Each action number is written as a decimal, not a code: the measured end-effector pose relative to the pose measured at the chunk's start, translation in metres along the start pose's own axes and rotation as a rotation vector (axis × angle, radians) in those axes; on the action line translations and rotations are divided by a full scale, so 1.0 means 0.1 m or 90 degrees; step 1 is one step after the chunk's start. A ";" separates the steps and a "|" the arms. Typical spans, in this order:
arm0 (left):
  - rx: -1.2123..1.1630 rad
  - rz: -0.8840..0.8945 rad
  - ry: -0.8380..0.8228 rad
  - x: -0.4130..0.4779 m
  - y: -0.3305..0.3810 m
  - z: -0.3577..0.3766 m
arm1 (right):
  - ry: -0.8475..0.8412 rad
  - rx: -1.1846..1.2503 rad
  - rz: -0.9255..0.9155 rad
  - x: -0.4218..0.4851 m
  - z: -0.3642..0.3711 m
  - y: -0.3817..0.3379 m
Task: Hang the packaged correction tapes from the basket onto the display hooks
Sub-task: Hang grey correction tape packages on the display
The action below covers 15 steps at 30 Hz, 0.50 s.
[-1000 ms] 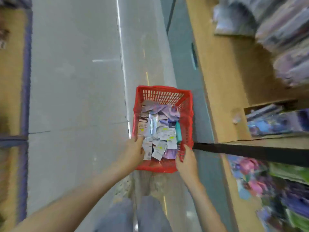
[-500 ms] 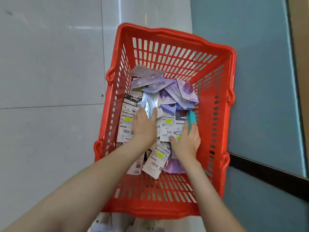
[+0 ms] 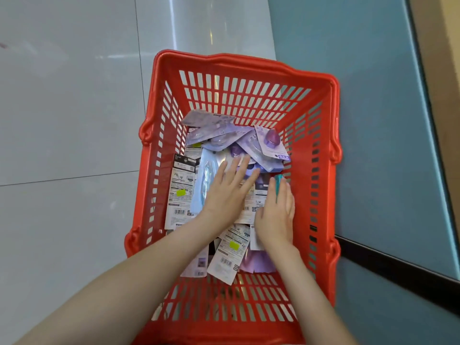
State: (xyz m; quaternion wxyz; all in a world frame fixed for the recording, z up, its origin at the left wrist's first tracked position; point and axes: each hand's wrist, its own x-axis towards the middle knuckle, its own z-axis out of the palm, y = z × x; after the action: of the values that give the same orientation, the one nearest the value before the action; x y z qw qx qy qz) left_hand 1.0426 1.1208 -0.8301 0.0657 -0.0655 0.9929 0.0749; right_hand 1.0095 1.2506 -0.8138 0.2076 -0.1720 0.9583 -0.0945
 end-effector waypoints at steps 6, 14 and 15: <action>0.076 -0.005 -0.233 0.33 -0.13 0.16 | -0.044 0.022 0.011 0.59 0.06 -0.04; 0.276 0.182 -0.169 0.37 -0.19 0.12 | 0.119 -0.347 0.013 0.93 0.34 0.01; 0.296 0.220 -0.146 0.40 -0.20 0.17 | 0.148 -0.395 -0.016 0.94 0.33 0.03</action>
State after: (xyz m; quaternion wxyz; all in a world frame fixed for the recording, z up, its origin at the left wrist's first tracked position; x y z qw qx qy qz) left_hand 1.0083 1.0995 -0.8548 0.1768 0.1300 0.9659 -0.1370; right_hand 0.9423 1.2153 -0.8789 0.0337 -0.2266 0.9566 0.1802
